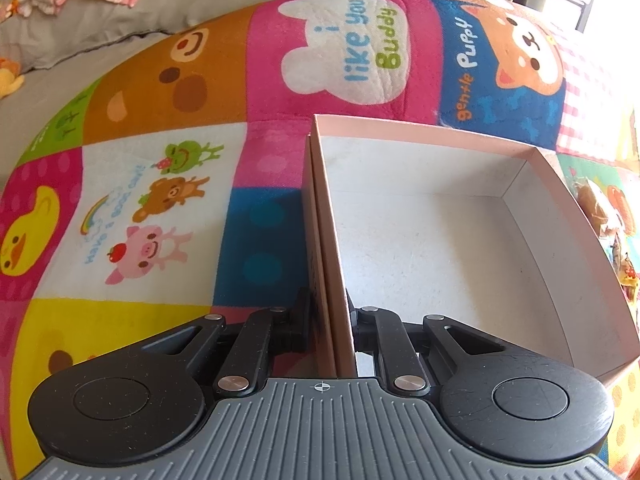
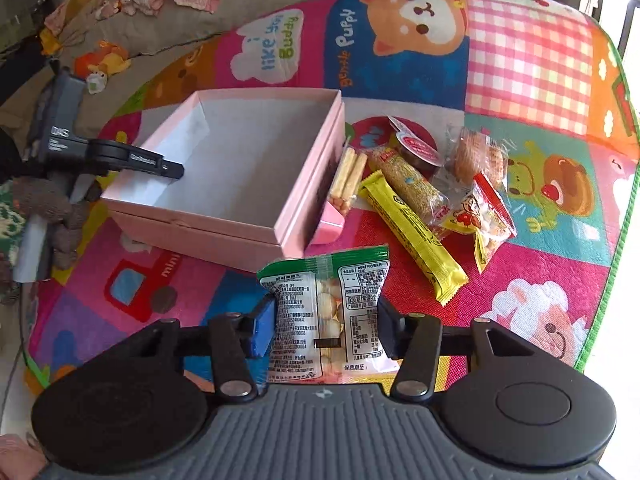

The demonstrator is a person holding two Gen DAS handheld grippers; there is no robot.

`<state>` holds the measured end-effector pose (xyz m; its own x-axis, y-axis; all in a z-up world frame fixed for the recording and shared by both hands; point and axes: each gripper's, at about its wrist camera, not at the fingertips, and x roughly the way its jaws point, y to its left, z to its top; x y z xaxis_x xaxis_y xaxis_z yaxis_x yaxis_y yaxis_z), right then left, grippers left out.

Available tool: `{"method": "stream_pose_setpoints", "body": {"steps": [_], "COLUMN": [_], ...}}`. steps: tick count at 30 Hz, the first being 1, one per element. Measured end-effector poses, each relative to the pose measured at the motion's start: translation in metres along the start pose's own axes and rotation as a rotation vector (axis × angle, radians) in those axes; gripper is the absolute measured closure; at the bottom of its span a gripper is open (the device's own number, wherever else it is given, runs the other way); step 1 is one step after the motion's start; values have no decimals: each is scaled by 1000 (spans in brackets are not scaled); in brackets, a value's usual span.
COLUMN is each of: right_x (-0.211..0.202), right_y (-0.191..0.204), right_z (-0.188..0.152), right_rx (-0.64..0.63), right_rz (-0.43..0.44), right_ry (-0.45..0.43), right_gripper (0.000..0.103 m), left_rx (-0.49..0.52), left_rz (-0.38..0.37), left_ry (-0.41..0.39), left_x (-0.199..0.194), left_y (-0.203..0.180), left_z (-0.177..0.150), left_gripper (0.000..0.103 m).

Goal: Organize objects
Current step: 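Grasp the green-and-white candy bag with the right gripper, drop it into the box, then move the right gripper over to the pink Volcano box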

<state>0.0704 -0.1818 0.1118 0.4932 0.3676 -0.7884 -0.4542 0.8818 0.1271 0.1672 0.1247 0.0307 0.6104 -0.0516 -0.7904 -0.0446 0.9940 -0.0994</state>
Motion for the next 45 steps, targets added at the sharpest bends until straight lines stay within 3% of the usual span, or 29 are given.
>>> {"method": "stream_pose_setpoints", "body": {"steps": [5, 12, 14, 17, 19, 21, 24, 30, 38, 45], "right_x": [-3, 73, 95, 101, 92, 74, 40, -1, -19, 6], "right_y": [15, 49, 58, 61, 54, 42, 15, -33, -38, -16], "right_z": [44, 135, 156, 162, 152, 134, 95, 8, -86, -107], "right_rx": [44, 133, 154, 145, 132, 100, 60, 90, 214, 252], "right_rz": [116, 227, 225, 205, 183, 122, -6, -169, -131, -28], "right_ry": [8, -19, -23, -55, -78, -120, -184, -155, -119, -74], "right_gripper": [52, 51, 48, 44, 38, 37, 28, 19, 4, 4], "left_rx": [4, 11, 8, 4, -3, -12, -22, -21, -12, -2], "left_rz": [-1, 19, 20, 15, 9, 3, -2, -1, 10, 17], "left_ry": [-5, -1, 0, -2, -2, -4, -7, -10, -8, -6], "left_x": [-1, -1, -1, -1, -1, -1, 0, 0, -1, -3], "left_y": [1, -3, -3, -2, -1, 0, 1, 0, -3, -5], "left_z": [-1, -1, -1, -2, -2, -1, -1, -2, -3, -5], "left_gripper": [89, 90, 89, 89, 89, 89, 90, 89, 89, 89]}}
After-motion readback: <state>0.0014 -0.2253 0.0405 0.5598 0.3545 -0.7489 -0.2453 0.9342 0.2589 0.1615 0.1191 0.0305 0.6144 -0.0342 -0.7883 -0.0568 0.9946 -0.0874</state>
